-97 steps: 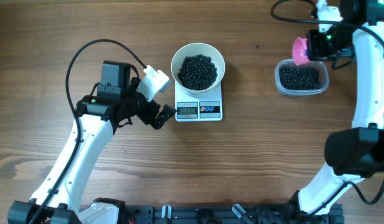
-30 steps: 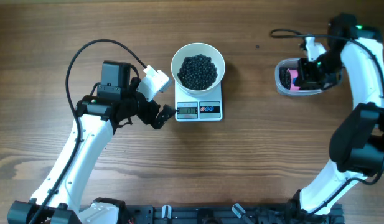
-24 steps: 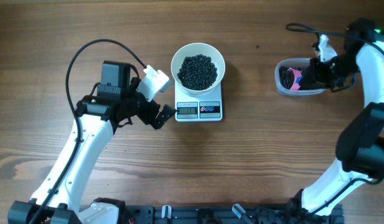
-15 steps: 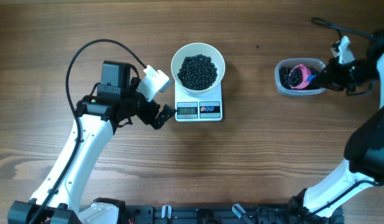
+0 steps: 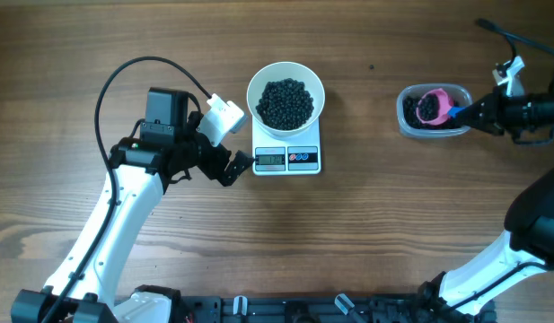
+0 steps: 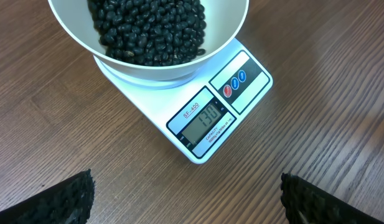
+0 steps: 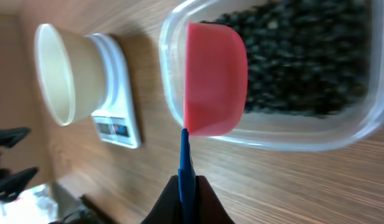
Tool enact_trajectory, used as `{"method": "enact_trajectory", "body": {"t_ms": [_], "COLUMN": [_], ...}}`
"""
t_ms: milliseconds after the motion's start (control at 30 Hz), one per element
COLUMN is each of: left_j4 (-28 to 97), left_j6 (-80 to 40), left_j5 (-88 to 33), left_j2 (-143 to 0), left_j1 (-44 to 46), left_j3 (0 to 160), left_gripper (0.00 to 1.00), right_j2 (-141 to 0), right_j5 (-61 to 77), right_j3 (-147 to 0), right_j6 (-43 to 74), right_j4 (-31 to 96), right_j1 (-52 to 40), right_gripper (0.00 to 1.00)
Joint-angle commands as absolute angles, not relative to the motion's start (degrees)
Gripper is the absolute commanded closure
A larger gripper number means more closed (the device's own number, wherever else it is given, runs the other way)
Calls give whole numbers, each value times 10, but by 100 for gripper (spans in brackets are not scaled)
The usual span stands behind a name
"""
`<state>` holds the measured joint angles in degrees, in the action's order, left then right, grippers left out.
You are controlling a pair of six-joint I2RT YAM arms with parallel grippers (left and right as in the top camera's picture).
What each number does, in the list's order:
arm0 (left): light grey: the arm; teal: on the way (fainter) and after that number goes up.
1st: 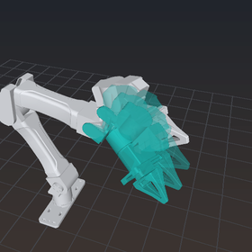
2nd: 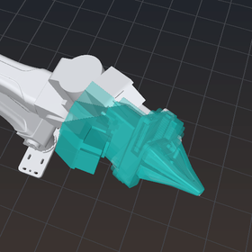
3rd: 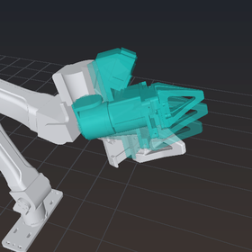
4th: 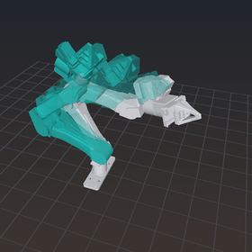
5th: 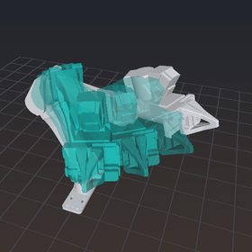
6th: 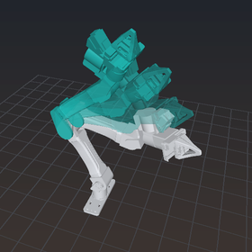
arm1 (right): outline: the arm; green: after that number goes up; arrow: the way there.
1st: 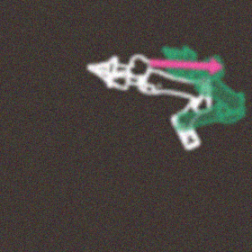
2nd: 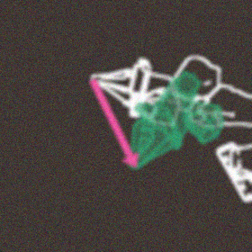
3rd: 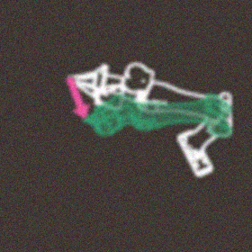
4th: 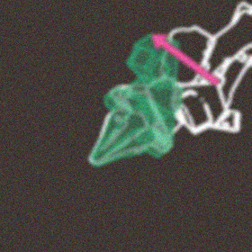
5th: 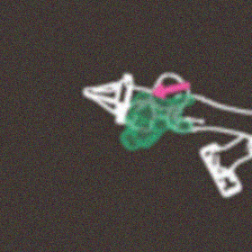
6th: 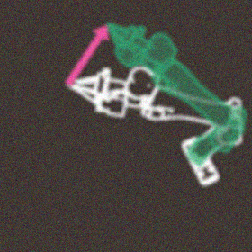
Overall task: Scoop item into bowl and weigh 150g on scale
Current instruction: 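Lift the filled scoop and carry it over the white bowl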
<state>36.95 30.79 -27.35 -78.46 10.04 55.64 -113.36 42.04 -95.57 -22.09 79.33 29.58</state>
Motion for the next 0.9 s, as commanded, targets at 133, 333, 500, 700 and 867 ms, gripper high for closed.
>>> {"method": "enact_trajectory", "body": {"t_ms": [133, 333, 500, 700, 867], "left_j4": [369, 369, 369, 369, 369], "left_j6": [311, 311, 311, 311, 311], "left_j5": [-285, -285, -285, -285, -285], "left_j2": [-785, -785, -785, -785, -785], "left_j1": [98, 98, 98, 98, 98], "left_j3": [554, 554, 554, 554, 554], "left_gripper": [0, 0, 0, 0, 0], "right_j2": [-1141, -1141, -1141, -1141, -1141], "right_j5": [543, 571, 571, 564, 549], "right_j3": [-952, -958, -973, -1033, -1105], "right_j6": [-257, -257, -240, -193, -158], "right_j4": [816, 832, 834, 835, 837], "right_j1": [296, 265, 218, 153, 107], "right_gripper": [96, 96, 96, 96, 96]}}
